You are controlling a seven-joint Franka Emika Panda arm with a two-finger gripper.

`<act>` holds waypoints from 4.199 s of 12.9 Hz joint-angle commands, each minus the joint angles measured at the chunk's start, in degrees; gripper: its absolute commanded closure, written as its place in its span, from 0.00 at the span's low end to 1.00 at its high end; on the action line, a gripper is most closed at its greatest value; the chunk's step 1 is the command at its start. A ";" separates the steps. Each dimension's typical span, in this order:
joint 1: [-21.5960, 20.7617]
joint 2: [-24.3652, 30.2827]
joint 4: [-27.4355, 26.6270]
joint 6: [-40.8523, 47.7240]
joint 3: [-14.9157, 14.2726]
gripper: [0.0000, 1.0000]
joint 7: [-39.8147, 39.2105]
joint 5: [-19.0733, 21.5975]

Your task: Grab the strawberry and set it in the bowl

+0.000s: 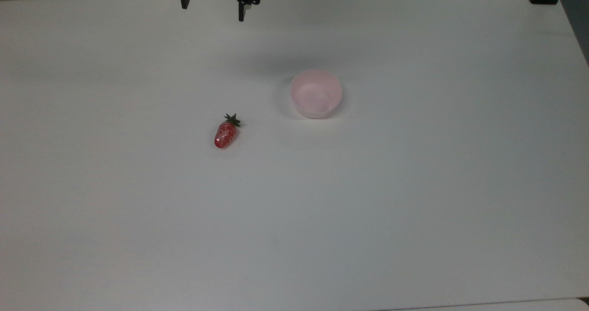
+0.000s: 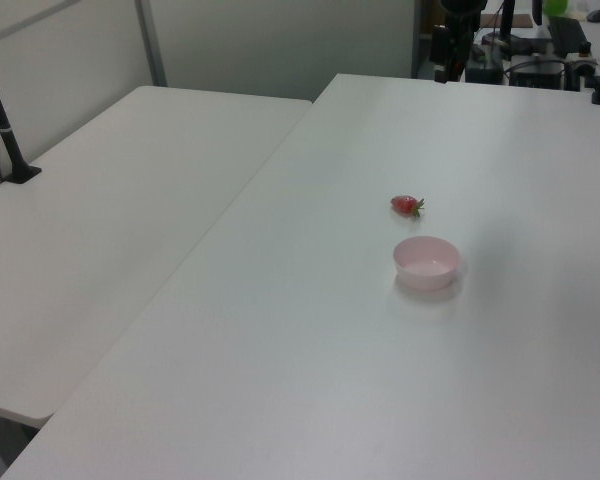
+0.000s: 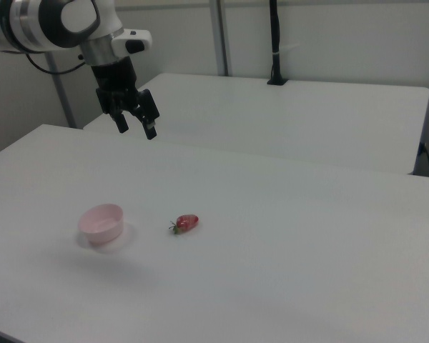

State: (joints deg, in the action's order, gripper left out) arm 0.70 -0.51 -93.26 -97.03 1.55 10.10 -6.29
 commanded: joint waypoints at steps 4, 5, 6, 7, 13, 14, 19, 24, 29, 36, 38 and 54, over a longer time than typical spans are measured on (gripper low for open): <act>-1.31 1.47 -1.40 -1.14 -2.34 0.00 -0.70 1.62; -1.31 1.47 -1.40 -1.14 -2.34 0.00 -0.52 1.89; -1.31 1.47 -1.40 -1.14 -2.34 0.00 -0.52 1.89; -1.31 1.47 -1.40 -1.14 -2.34 0.00 -1.04 1.89; -0.17 1.12 -1.84 3.42 -2.96 0.00 -17.75 1.19; 0.35 1.03 -2.88 3.43 -2.96 0.00 -17.57 1.19; 2.47 -0.90 -13.33 -11.83 -3.22 0.00 -3.43 1.63; 3.44 -9.94 -11.42 -17.47 -3.13 0.10 2.44 2.68; 2.91 -17.06 -11.77 -29.42 -2.52 0.00 9.68 2.59; 3.08 -22.34 -11.95 -34.63 0.38 0.00 16.36 2.59; 3.08 -22.69 -12.03 -34.72 0.47 0.03 16.27 2.25; 2.82 -10.58 -12.38 -19.19 10.73 0.57 10.04 1.45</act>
State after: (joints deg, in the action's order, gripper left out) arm 3.67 -15.62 -104.02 -122.93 8.68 23.00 -4.79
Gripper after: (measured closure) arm 0.564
